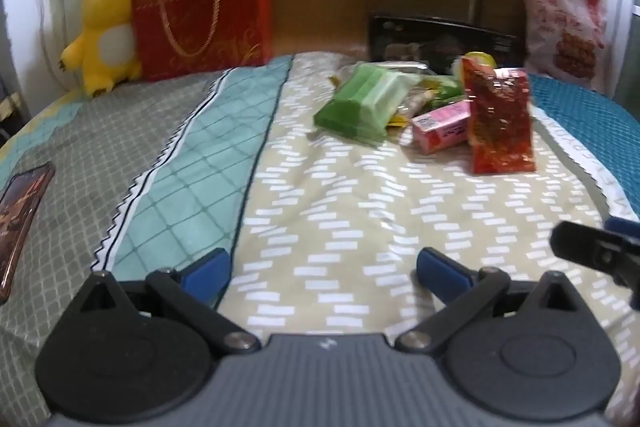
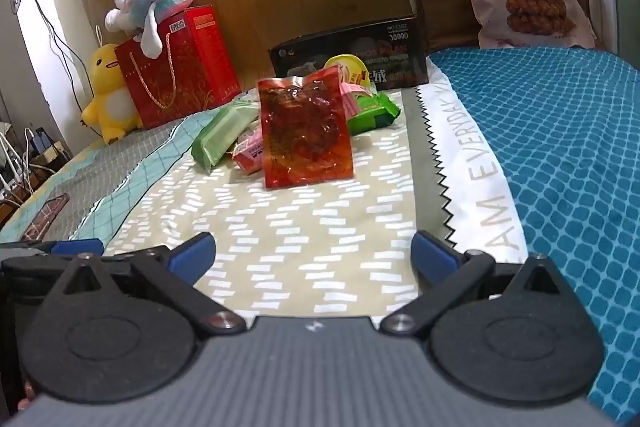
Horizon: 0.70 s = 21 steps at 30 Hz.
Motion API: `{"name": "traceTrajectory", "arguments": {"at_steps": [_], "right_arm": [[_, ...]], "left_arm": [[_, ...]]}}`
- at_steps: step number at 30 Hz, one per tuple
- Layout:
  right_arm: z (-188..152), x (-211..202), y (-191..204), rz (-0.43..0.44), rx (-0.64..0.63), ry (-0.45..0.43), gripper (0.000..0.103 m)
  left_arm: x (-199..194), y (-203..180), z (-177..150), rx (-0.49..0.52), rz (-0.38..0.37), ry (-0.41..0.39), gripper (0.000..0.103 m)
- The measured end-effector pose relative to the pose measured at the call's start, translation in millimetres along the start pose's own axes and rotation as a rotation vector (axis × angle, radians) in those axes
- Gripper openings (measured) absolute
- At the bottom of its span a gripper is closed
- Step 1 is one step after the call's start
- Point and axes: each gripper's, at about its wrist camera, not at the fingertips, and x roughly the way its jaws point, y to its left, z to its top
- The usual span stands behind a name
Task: Organize snacks
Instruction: 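Move the right gripper toward the red spicy snack packet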
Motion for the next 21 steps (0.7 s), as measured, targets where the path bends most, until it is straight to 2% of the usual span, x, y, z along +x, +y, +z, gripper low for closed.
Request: {"name": "traceTrajectory", "arguments": {"at_steps": [4, 10, 14, 17, 21], "right_arm": [[6.5, -4.0, -5.0, -0.010, -0.004, -0.038, 0.103], [7.1, -4.8, -4.0, -0.015, -0.037, -0.052, 0.103], [21.3, -0.5, -9.5, 0.009, -0.029, -0.026, 0.088], [37.2, 6.0, -13.6, 0.032, -0.041, -0.021, 0.081], [55.7, 28.4, -17.5, 0.072, -0.052, 0.059, 0.079]], "left_arm": [[-2.8, -2.0, 2.6, 0.023, -0.054, -0.046, 0.103], [-7.0, 6.5, 12.3, -0.013, -0.030, -0.134, 0.103], [-8.3, 19.5, 15.1, -0.057, -0.019, -0.180, 0.103], [-7.4, 30.2, 16.1, -0.111, -0.041, -0.176, 0.103], [-3.8, 33.6, 19.1, -0.102, -0.038, -0.156, 0.103]]}}
